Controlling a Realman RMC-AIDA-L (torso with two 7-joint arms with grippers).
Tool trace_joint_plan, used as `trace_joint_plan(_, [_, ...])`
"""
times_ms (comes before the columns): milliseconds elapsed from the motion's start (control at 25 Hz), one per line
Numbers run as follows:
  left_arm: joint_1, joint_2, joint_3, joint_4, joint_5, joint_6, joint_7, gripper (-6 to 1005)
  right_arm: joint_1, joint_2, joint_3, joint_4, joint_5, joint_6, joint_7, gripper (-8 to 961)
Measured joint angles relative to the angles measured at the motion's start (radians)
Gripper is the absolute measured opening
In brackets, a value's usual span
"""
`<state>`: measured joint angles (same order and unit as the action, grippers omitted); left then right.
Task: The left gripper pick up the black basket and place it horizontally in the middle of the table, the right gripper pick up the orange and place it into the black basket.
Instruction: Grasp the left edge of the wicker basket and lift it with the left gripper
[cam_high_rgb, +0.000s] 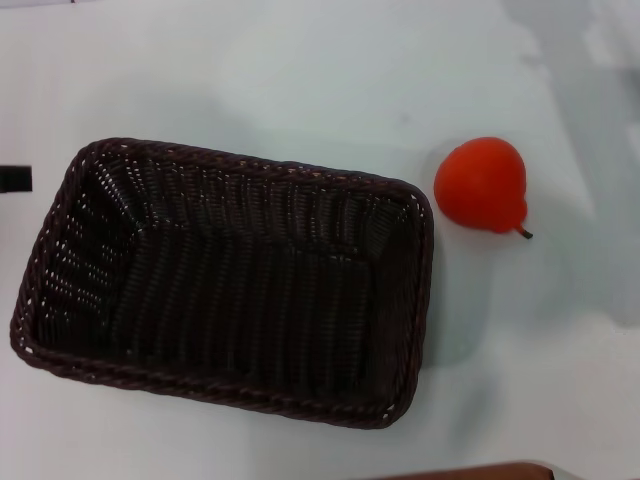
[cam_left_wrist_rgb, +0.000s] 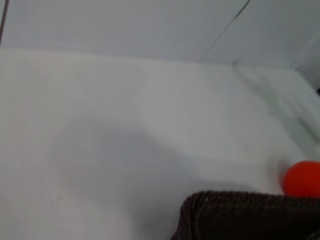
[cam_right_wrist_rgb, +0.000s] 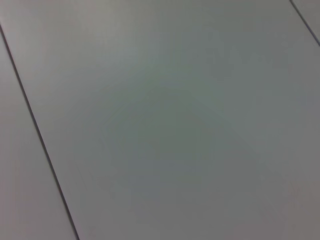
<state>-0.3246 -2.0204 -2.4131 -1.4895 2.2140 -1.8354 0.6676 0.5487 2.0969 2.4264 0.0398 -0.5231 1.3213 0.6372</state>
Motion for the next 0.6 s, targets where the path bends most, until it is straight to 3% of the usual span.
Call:
trace_joint_plan(280, [-0.056,-0.034,0.048,-0.059,0.164,-0.05,-0.063,698,0.005,0.0,0.011,0.002,0.0,-0.006,-0.001,924])
trace_joint_plan(600, [-0.115,-0.061,0.094,-0.003,0.258,-0.039,-0.071,695,0.005,0.0,0.019,0.002,0.0,-0.031,-0.001,925])
